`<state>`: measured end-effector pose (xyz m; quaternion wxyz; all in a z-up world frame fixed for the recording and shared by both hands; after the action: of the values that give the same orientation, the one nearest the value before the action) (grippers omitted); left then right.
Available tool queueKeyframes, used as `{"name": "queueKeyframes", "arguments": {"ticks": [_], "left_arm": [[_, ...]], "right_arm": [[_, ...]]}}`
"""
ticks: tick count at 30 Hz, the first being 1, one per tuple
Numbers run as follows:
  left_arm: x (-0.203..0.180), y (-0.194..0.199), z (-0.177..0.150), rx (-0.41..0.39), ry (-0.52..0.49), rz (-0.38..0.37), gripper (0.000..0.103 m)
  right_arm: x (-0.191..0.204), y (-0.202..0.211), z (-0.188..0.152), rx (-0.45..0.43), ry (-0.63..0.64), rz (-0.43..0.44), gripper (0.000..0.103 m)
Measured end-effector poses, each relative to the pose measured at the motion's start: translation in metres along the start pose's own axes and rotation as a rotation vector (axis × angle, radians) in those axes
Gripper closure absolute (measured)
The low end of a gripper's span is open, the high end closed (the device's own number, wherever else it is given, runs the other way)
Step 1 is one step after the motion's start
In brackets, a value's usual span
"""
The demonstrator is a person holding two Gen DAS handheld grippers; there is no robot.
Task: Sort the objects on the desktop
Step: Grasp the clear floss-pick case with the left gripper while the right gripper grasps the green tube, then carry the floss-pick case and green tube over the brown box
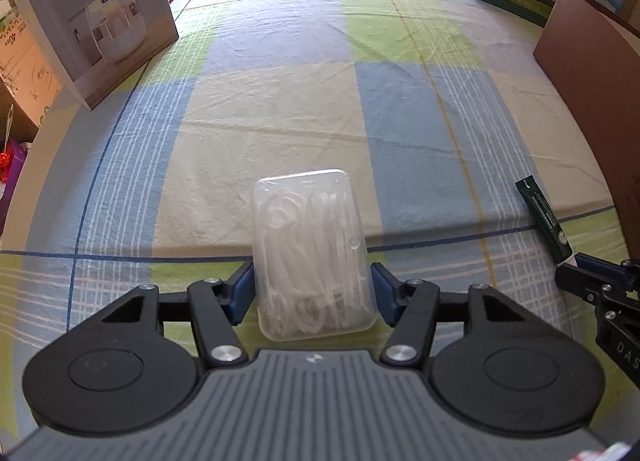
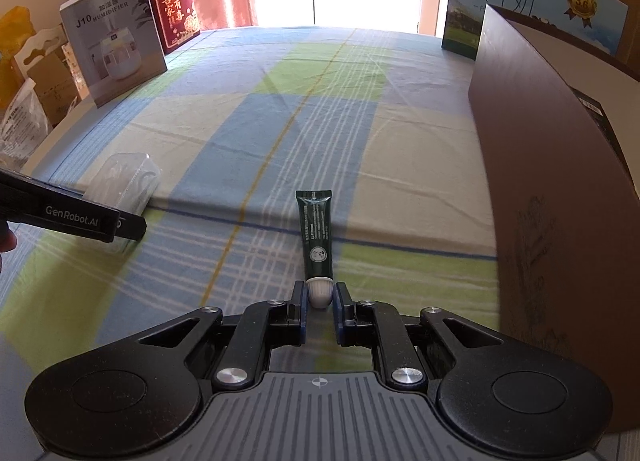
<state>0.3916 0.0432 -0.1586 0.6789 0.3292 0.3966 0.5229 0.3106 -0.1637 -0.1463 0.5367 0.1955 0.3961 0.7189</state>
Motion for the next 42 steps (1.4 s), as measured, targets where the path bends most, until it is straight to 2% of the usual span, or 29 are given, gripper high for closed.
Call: {"name": "queueKeyframes", "arguments": {"ticks": [4,6,19,24,28,29,31,33,42], "left_arm": [[-0.009,0.008,-0.017,0.020,0.002,-0.027,0.047],[-0.018,0.012,-0.027,0.025,-0.013,-0.031,0.051],[-0.082,0.040,-0.091,0.094,-0.121,-0.133,0.051],[-0.109,0.050,-0.115,0.139,-0.152,-0.169,0.051],[-0.124,0.053,-0.126,0.158,-0.178,-0.190,0.051],[-0.127,0.053,-0.126,0.158,-0.179,-0.189,0.050],[-0.128,0.051,-0.126,0.160,-0.173,-0.190,0.044],[-0.127,0.049,-0.123,0.157,-0.160,-0.185,0.037],[-0.127,0.038,-0.109,0.137,-0.158,-0.128,0.039]], "right_arm": [[-0.003,0.013,-0.013,0.020,0.008,0.020,0.093],[-0.006,0.021,-0.023,0.028,0.011,0.027,0.093],[-0.031,0.081,-0.088,0.115,0.012,0.043,0.093],[-0.040,0.096,-0.105,0.156,0.003,0.045,0.093],[-0.045,0.100,-0.108,0.154,-0.020,0.060,0.093],[-0.046,0.099,-0.108,0.148,-0.023,0.064,0.091],[-0.044,0.098,-0.105,0.132,-0.021,0.084,0.080],[-0.041,0.094,-0.102,0.112,-0.015,0.084,0.064],[-0.028,0.077,-0.090,0.043,0.088,0.046,0.063]]}}
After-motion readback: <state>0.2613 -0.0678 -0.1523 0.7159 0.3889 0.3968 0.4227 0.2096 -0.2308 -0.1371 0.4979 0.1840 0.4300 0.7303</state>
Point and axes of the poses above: each gripper's, at about its wrist camera, not at the fingertips, and y roughly against the way its jaws point, x to its left, z to its top, the point moved 3 cm from there along -y, roughly the way its jaws point, and after that the axes turned 14 degrees about -z, right-handed, at the moved point
